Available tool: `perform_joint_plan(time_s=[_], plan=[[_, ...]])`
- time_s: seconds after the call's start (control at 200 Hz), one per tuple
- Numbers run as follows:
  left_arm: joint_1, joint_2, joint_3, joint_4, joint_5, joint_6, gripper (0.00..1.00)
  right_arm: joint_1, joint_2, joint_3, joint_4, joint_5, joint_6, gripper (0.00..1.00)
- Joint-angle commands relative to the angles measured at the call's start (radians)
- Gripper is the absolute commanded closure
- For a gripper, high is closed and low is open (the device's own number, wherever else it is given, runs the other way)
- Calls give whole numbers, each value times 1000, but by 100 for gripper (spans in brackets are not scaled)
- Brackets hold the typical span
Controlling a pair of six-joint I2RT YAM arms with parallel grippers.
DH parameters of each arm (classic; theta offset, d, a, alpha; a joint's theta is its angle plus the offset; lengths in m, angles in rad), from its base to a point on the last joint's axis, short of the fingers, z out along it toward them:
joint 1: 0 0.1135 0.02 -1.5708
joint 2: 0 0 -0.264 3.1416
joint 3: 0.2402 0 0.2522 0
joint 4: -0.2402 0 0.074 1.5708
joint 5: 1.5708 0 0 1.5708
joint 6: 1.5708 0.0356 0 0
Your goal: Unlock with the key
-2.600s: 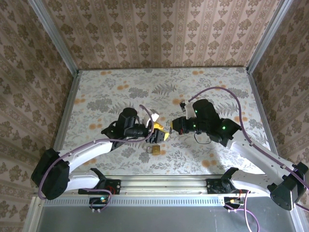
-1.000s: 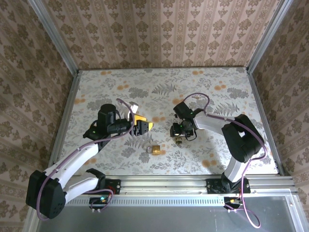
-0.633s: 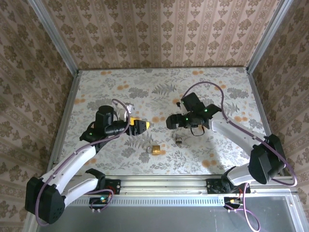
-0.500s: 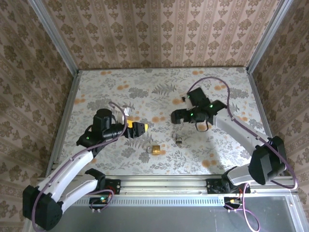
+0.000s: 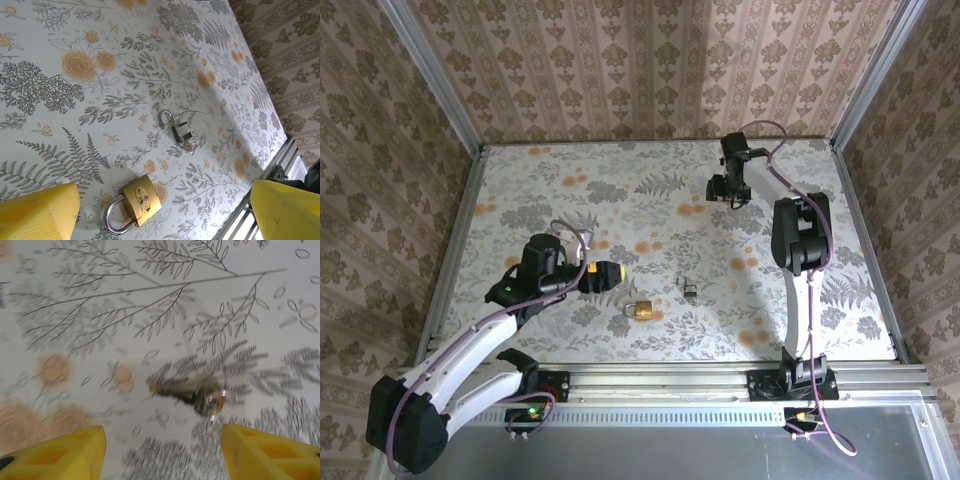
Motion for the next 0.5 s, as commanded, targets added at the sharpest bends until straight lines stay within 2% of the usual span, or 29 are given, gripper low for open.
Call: perform_joint_plan(time_s=[0.0,0.495], plan=[[1,4,8,28,2,17,11,-9,30,103,-104,36,-41,38],[20,32,-3,56,22,19,12,-45,72,88,-95,25,-73,52]])
